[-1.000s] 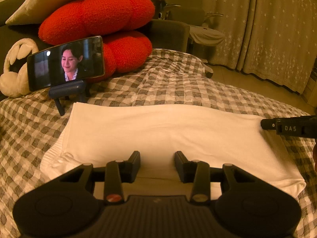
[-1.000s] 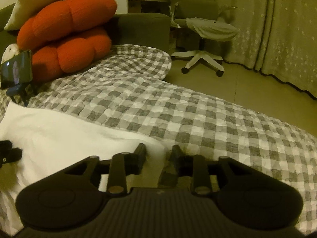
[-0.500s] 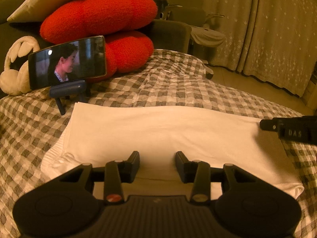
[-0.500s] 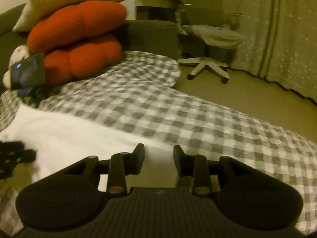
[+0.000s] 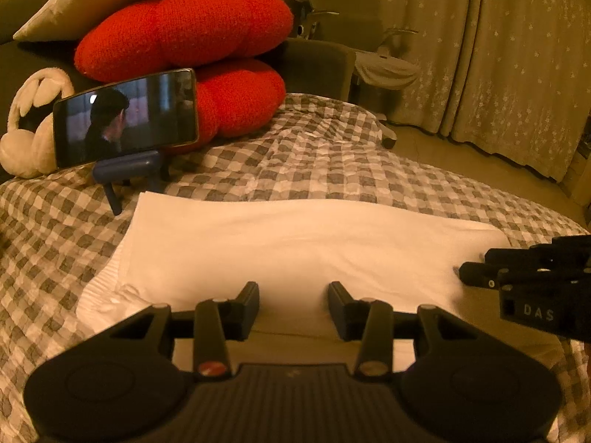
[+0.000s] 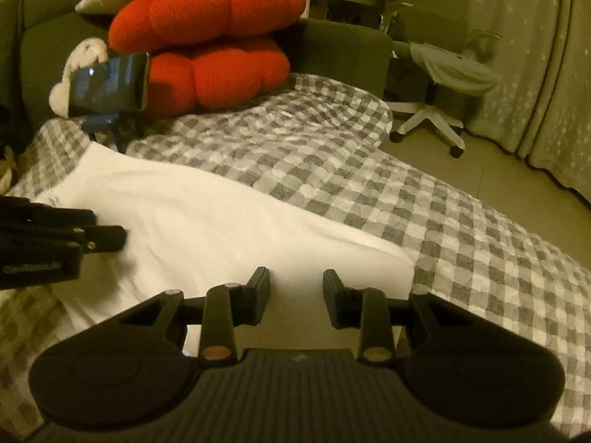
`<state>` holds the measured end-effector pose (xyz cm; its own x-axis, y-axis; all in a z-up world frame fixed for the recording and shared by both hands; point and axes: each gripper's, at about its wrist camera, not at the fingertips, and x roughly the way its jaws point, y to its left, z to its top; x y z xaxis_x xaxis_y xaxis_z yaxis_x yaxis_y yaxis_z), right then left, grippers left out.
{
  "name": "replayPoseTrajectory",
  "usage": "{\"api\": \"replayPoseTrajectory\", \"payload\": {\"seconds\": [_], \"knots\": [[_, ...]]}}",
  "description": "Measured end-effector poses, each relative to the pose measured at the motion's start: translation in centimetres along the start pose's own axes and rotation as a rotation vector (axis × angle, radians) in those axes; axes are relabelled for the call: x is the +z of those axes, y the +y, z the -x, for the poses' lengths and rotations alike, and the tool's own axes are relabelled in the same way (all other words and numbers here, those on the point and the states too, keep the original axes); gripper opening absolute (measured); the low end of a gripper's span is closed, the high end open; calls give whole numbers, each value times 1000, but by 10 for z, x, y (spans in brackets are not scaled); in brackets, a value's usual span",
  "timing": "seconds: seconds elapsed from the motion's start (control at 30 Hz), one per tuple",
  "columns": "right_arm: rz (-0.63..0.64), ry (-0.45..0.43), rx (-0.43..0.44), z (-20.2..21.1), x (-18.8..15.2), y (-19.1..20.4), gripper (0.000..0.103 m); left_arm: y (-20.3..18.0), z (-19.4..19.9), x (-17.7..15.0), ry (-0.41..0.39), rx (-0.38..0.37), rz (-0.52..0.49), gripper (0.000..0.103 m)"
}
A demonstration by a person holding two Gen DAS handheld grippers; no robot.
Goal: Fold clothes
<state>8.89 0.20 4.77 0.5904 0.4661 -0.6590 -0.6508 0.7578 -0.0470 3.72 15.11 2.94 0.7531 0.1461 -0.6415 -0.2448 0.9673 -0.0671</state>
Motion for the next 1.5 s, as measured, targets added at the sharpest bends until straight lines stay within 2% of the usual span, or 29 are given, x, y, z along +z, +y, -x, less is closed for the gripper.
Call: {"api": "replayPoseTrajectory", "payload": {"seconds": [0.23,0.53,0.63,0.77,0.87,1.07,1.3,1.43,1.5], "knots": [[10,25,-16,2,-7,5,33,-16,0,-5,-13,1,-74,43],[-99,27,-36,23,-16,-13,36,-13,1,-6,-3,3,-54,45],[-136,28,-43,30,-19,-19,41,-10,6,-5,0,-11,-32,45],[-276,22,-40,50,-35,-45,43,-14,18,-3,-31,-67,-29,46],[-392,18,-31,66,-49,-66,43,-21,18,-5,-33,-81,-38,47],[-561,58,107,58,-56,-77,43,-28,9,-11,1,-70,-69,47],[-697,87,164,57,-64,-81,43,-30,8,-12,3,-58,-87,47],[-777,86,191,62,-73,-84,33,-33,6,-12,5,-52,-96,49],[-808,79,200,61,-74,-87,32,-35,6,-13,1,-46,-103,49]]}}
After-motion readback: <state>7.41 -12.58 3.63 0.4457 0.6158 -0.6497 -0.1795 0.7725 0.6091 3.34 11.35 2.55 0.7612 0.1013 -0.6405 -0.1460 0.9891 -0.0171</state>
